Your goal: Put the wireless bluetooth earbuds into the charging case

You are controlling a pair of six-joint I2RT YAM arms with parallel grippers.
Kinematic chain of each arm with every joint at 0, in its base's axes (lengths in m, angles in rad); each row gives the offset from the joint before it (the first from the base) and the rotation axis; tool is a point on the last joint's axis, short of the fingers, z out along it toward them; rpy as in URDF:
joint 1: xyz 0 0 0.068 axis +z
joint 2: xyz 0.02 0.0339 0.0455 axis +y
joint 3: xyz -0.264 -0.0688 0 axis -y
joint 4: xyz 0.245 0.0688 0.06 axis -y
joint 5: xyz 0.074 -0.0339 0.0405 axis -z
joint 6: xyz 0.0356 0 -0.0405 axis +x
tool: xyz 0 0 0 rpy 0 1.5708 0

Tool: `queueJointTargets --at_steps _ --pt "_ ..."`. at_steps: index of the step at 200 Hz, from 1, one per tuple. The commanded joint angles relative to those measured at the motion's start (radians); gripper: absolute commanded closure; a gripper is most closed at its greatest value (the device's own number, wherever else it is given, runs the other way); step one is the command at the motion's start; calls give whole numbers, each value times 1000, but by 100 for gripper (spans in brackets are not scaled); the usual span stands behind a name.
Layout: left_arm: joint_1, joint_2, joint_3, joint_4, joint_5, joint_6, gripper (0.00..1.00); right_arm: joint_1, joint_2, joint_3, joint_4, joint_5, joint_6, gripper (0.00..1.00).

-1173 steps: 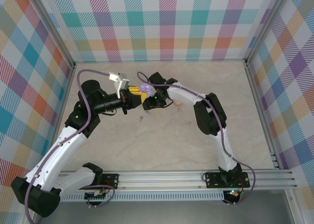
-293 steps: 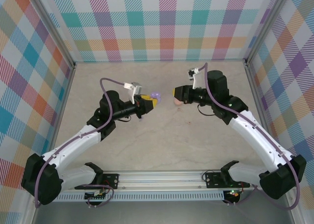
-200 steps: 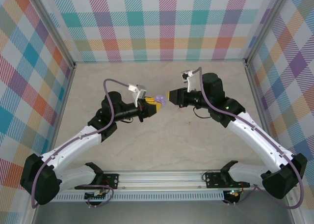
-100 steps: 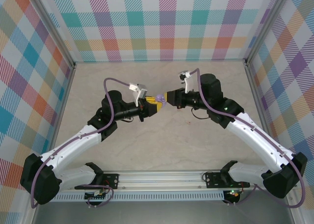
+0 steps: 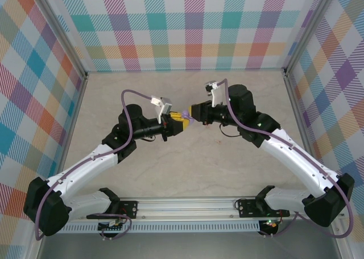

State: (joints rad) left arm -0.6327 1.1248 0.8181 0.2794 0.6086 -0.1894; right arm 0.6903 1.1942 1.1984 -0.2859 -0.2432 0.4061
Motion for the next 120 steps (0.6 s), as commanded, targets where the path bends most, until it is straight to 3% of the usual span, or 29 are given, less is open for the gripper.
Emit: queueJointTargets --at_steps 1,120 --pt "-12 1 37 6 -4 -6 85 13 5 38 3 24 -29 79" --pt "-11 42 69 3 -61 -74 86 28 -18 20 -18 96 -58 79"
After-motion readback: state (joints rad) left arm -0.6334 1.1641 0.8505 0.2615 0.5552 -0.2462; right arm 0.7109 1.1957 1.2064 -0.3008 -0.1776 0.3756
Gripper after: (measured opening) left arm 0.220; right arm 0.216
